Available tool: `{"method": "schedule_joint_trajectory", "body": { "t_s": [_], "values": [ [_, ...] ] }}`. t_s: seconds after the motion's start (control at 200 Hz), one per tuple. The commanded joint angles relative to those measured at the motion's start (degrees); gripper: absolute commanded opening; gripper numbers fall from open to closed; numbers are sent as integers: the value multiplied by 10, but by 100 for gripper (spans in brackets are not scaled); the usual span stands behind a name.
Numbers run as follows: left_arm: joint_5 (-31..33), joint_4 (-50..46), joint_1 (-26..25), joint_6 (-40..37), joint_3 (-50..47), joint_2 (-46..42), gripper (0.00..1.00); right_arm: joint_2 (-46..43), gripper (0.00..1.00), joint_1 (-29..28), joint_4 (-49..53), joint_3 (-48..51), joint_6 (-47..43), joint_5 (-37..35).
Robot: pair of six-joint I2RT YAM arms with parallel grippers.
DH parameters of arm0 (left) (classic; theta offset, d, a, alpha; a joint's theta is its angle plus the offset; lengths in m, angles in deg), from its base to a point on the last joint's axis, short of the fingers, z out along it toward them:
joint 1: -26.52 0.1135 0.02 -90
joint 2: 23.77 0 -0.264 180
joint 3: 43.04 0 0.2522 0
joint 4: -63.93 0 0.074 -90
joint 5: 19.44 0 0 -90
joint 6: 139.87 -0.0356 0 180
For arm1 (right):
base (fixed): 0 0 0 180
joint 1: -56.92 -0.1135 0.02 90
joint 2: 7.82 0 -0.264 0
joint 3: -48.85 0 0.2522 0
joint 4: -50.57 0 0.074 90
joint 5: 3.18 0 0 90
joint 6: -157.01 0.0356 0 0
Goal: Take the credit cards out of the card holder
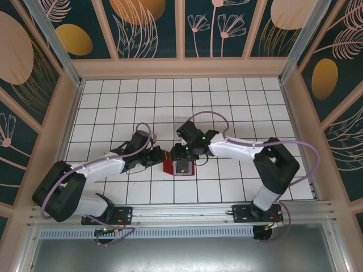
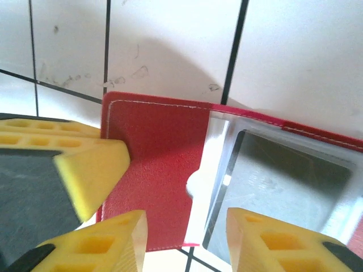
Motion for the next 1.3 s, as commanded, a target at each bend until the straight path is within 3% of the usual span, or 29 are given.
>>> {"method": "schedule_joint_trajectory", "body": {
  "t_s": [0.0,0.34,0.726,0.876,0.996,1.296],
  "values": [
    [-25,48,-5,29,-23,5,3,-53,44,28,51,40,-2,-40],
    [17,102,-59,85,-36,27,3,-93,62,86,43,126,-25,-21],
    [53,119,-82,121,-51,34,6,-60,60,81,-1,169,-26,16],
    [74,84,-83,105,-40,27,20,-48,53,80,-5,175,-29,11],
    [112,2,-83,67,-7,28,29,-49,49,82,-10,179,-29,10],
    [145,-120,-83,-9,42,61,33,-39,48,81,-14,176,-26,13]
  ]
}}
